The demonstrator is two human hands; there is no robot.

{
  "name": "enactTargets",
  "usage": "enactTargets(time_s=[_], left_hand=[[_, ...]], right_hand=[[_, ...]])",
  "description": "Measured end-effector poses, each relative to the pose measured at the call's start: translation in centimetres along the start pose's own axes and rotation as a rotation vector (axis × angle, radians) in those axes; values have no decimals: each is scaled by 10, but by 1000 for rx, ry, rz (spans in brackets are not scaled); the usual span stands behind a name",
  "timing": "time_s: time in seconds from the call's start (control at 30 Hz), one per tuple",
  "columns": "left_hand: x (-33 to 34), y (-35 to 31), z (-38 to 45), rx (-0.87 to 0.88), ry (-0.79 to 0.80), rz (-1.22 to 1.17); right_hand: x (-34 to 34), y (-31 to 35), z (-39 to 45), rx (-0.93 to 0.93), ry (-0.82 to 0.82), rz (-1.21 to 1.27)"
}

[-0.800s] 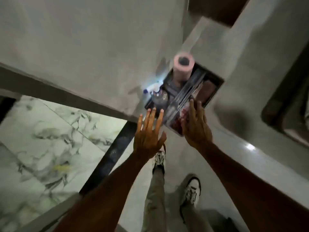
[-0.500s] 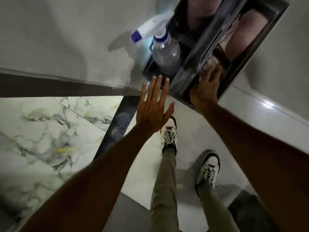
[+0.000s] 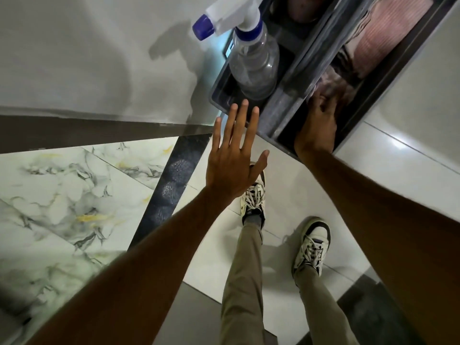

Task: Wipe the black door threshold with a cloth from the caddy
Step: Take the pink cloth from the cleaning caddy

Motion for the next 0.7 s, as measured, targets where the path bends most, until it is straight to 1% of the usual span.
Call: enactTargets(time_s=[0.1, 0.2, 0.27, 0.37, 0.47, 0.53, 0.57, 0.63, 0.7], left_hand=[[-3, -2, 1, -5, 10, 1], [-12, -5, -1, -36, 15, 29], [-27, -8, -9, -81, -4, 32], [-52, -14, -28, -145, -43, 8], [-77, -18, -63, -270, -62, -42], [-97, -20, -97, -365, -80, -58], [-107, -21, -118, -407, -87, -76], [-124, -25, -158, -483, -85, -118], [-140, -23, -202, -586, -95, -148]], right_hand=[[-15, 1, -7, 33, -50, 26], [-32, 4, -19, 7, -63, 21], [-45, 6, -31, -43, -41, 36], [-69, 4, -52, -55, -21, 106], [-101, 1, -79, -87, -43, 151], [-122, 5, -108, -186, -69, 135], [-130, 10, -126, -267, -68, 134], [-138, 18, -163, -414, -29, 145], [-131, 26, -198, -484, 46, 147]])
Point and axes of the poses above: each hand's wrist, its own z-axis towards the middle knuckle, its own x-axis out of the palm, y = z × x, the point moved 8 cm from there along z, towards the middle knuckle, and after that the axes turned 5 degrees about -y, right-handed, at the moved point
